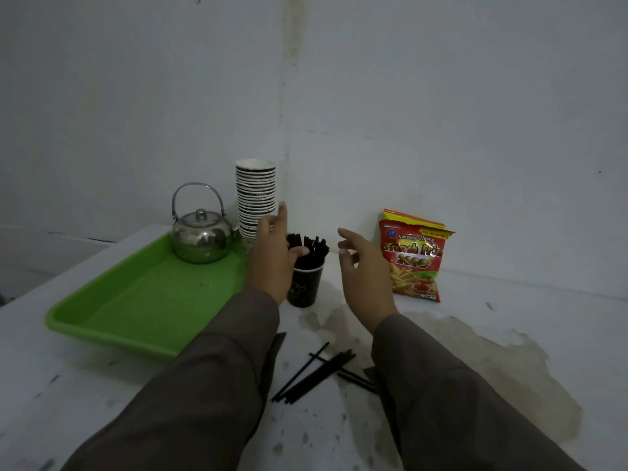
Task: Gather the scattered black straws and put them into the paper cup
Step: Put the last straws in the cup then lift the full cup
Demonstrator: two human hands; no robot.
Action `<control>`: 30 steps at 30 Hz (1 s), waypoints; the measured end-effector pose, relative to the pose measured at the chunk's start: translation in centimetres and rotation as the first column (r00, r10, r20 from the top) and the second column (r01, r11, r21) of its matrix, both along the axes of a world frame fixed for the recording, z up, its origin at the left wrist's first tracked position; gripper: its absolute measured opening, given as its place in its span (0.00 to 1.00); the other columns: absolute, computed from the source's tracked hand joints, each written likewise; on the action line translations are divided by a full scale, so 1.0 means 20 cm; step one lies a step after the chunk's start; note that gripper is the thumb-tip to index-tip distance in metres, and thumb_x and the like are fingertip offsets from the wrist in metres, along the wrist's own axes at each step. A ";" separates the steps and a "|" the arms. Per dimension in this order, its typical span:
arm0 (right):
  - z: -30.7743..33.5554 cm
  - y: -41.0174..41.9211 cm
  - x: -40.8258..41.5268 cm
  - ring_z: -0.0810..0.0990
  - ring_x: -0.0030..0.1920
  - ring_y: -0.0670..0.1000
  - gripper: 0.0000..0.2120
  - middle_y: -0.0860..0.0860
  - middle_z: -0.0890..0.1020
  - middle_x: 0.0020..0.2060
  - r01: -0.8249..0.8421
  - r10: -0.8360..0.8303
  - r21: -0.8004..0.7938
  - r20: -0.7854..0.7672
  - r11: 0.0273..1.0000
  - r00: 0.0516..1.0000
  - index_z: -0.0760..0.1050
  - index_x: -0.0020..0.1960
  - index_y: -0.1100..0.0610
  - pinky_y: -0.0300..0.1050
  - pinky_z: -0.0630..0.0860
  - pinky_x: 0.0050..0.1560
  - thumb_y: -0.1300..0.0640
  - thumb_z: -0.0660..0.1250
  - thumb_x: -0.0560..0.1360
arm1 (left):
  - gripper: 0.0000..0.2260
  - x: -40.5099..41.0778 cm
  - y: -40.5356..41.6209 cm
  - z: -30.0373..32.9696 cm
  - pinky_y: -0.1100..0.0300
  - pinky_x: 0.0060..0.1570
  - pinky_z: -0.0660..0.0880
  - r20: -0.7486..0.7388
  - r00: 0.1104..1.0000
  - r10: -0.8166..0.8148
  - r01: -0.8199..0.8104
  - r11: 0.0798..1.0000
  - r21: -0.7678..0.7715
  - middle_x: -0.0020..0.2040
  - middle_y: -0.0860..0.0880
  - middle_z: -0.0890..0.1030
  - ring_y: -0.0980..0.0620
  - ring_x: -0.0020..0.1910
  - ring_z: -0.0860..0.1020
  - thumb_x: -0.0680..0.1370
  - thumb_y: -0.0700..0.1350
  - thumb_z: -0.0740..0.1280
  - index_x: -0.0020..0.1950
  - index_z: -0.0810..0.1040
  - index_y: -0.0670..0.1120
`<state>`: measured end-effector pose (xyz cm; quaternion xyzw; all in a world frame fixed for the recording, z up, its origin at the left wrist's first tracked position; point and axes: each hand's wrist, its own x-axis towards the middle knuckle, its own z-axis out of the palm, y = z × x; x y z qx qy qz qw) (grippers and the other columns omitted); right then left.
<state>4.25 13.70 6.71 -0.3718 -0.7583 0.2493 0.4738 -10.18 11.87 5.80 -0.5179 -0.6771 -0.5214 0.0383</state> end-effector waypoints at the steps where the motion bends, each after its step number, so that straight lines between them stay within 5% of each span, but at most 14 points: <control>1: -0.02 -0.02 0.04 0.74 0.50 0.45 0.16 0.51 0.78 0.53 -0.001 0.001 0.000 -0.008 1.000 1.000 0.71 0.63 0.53 0.35 0.71 0.50 0.63 0.58 0.77 | 0.40 0.01 -0.03 0.01 0.61 0.52 0.69 0.019 1.000 -0.003 0.003 1.000 0.008 0.60 0.44 0.66 0.52 0.47 0.70 0.69 0.36 0.71 0.74 0.52 0.50; 4: -0.10 -0.10 0.18 0.73 0.44 0.42 0.12 0.49 0.79 0.51 -0.004 0.004 -0.003 0.040 1.000 0.999 0.75 0.58 0.53 0.29 0.68 0.44 0.62 0.60 0.76 | 0.46 0.05 -0.15 0.00 0.58 0.58 0.68 0.067 0.997 -0.031 0.030 0.999 0.012 0.63 0.45 0.63 0.52 0.55 0.68 0.65 0.33 0.74 0.73 0.50 0.54; 7: -0.21 -0.17 0.31 0.75 0.47 0.46 0.10 0.49 0.80 0.50 -0.029 0.034 -0.032 0.149 0.999 0.988 0.77 0.53 0.52 0.40 0.71 0.48 0.62 0.62 0.76 | 0.47 0.14 -0.31 -0.07 0.60 0.63 0.62 -0.009 0.999 0.036 -0.036 0.999 -0.040 0.67 0.44 0.60 0.56 0.59 0.64 0.66 0.34 0.73 0.73 0.46 0.55; 9: -0.28 -0.20 0.37 0.74 0.48 0.47 0.09 0.47 0.79 0.49 -0.051 0.061 -0.044 0.255 0.998 0.965 0.77 0.53 0.51 0.41 0.70 0.51 0.60 0.63 0.75 | 0.39 0.22 -0.42 -0.14 0.58 0.62 0.65 -0.040 0.995 0.092 -0.094 0.995 -0.033 0.66 0.44 0.61 0.54 0.60 0.65 0.68 0.35 0.71 0.72 0.53 0.51; 12: -0.37 -0.24 0.42 0.73 0.49 0.47 0.09 0.46 0.78 0.48 -0.056 0.070 -0.047 0.376 0.997 0.924 0.77 0.53 0.49 0.41 0.68 0.51 0.57 0.64 0.75 | 0.17 0.34 -0.52 -0.23 0.58 0.53 0.70 -0.092 0.996 -0.001 -0.007 0.997 -0.081 0.55 0.46 0.68 0.49 0.52 0.72 0.71 0.37 0.69 0.57 0.71 0.46; 16: -0.41 -0.29 0.42 0.72 0.49 0.52 0.09 0.50 0.78 0.49 -0.099 0.026 0.099 0.562 0.990 0.827 0.77 0.54 0.49 0.45 0.66 0.47 0.54 0.62 0.76 | 0.03 0.43 -0.53 -0.30 0.65 0.45 0.65 -0.110 0.985 -0.136 0.107 0.967 -0.232 0.45 0.48 0.72 0.50 0.47 0.72 0.72 0.39 0.67 0.44 0.77 0.45; 20: -0.41 -0.30 0.43 0.73 0.50 0.55 0.10 0.53 0.79 0.49 -0.124 -0.041 0.216 0.627 0.968 0.778 0.78 0.55 0.53 0.46 0.61 0.45 0.58 0.63 0.75 | 0.04 0.47 -0.52 -0.35 0.54 0.48 0.70 -0.228 0.959 -0.171 0.089 0.940 -0.328 0.46 0.46 0.75 0.48 0.48 0.71 0.74 0.42 0.66 0.47 0.77 0.45; 30: -0.44 -0.29 0.44 0.72 0.53 0.54 0.12 0.52 0.76 0.52 -0.129 -0.044 0.177 0.735 0.976 0.677 0.75 0.58 0.52 0.46 0.64 0.51 0.59 0.59 0.77 | 0.06 0.38 -0.52 -0.38 0.56 0.48 0.69 -0.230 0.958 -0.173 0.077 0.925 -0.373 0.47 0.48 0.77 0.48 0.49 0.71 0.75 0.41 0.64 0.51 0.77 0.47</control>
